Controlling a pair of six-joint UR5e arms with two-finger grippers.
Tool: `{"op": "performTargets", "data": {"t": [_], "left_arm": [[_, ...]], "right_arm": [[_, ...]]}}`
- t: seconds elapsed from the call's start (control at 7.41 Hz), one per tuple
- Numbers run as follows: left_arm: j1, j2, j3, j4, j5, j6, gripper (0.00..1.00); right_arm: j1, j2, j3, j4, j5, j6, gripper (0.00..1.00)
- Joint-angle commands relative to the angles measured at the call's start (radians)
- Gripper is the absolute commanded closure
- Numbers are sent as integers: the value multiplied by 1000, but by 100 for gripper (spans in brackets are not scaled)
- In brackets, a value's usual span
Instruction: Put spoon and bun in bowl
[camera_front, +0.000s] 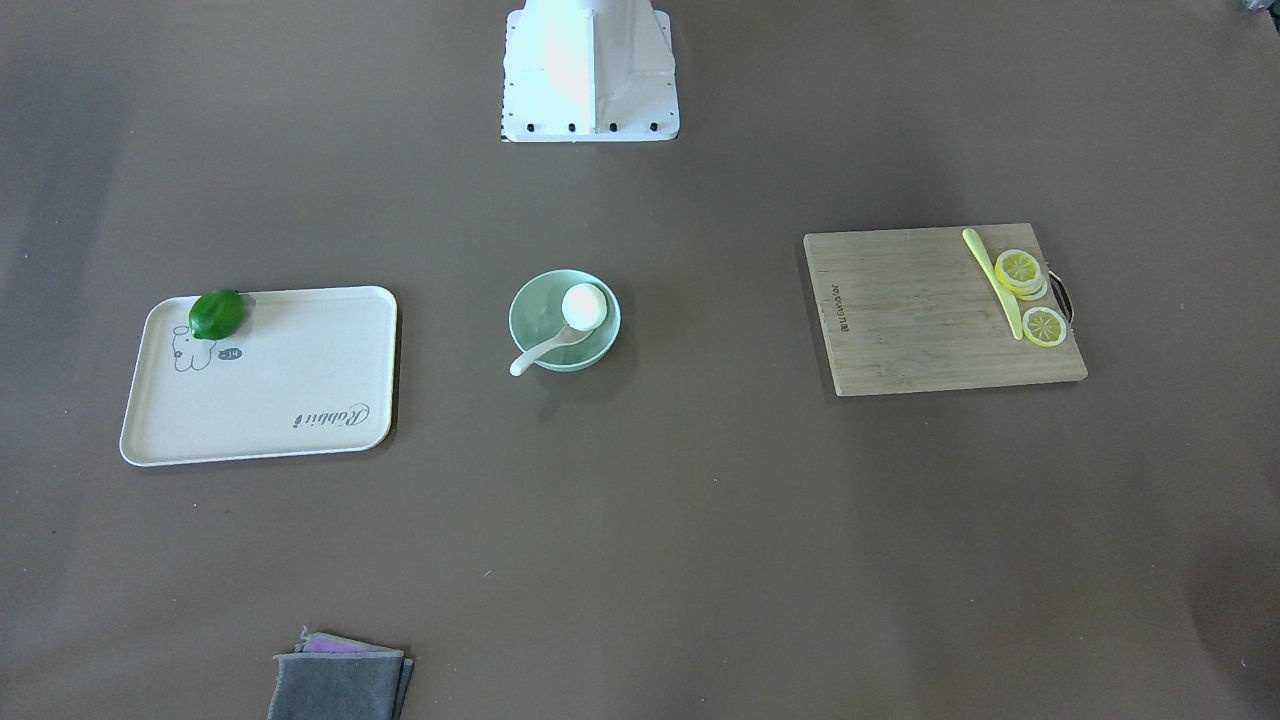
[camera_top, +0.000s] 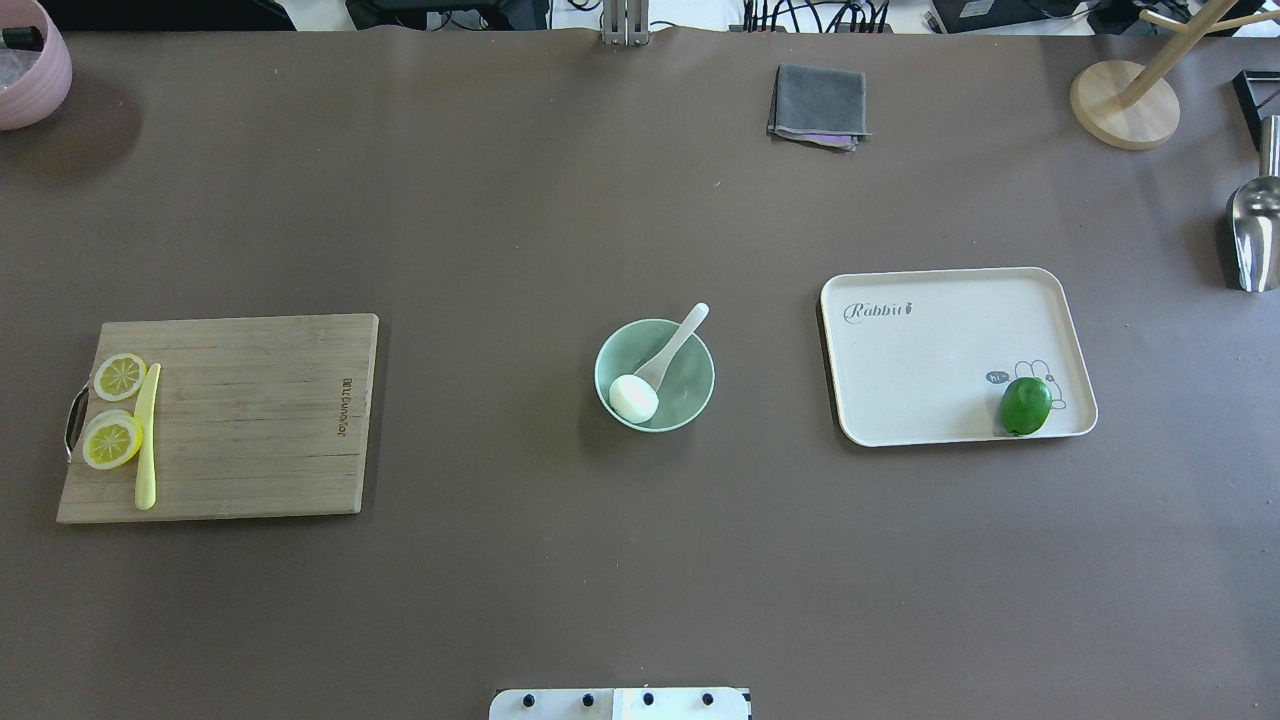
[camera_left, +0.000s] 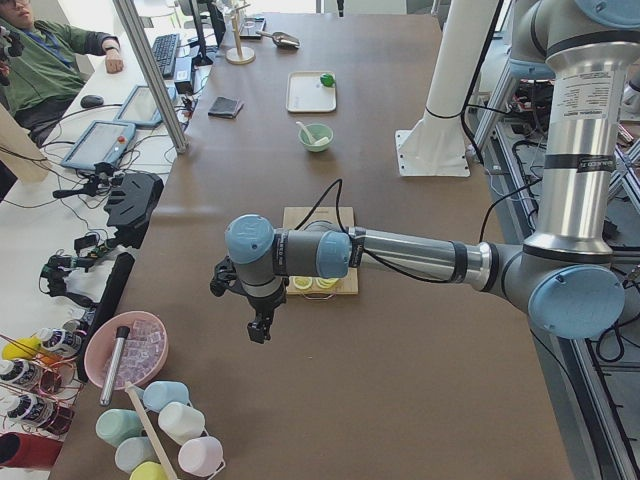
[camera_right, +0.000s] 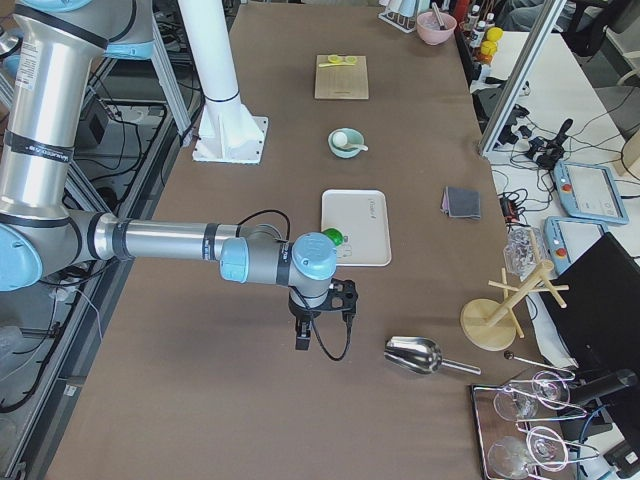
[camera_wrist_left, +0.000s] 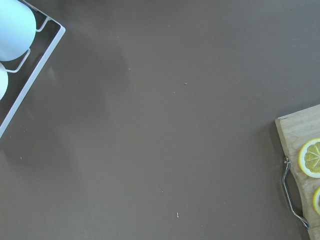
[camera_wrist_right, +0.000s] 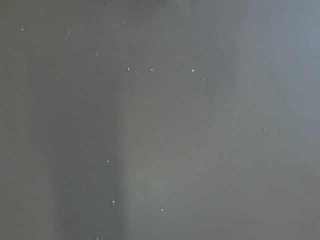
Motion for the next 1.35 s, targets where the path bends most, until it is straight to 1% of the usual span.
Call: {"op": "performTargets", "data": {"t": [0.0, 0.4, 0.54, 0.67, 1.21], "left_arm": [[0, 9, -16, -1, -4, 1, 2], [2, 8, -15, -7, 2, 1, 2], [3, 8, -13, -7, 2, 1, 2], [8, 8, -13, -7, 1, 1, 2], [9, 9, -13, -7, 1, 0, 2]], "right_arm": [[0, -1, -1, 1, 10, 0, 0], [-2, 1, 1, 1, 18, -2, 0], [-2, 1, 1, 1, 42, -2, 0], [-2, 1, 1, 1, 48, -3, 0], [-2, -2, -1, 0, 47, -5, 0]]}}
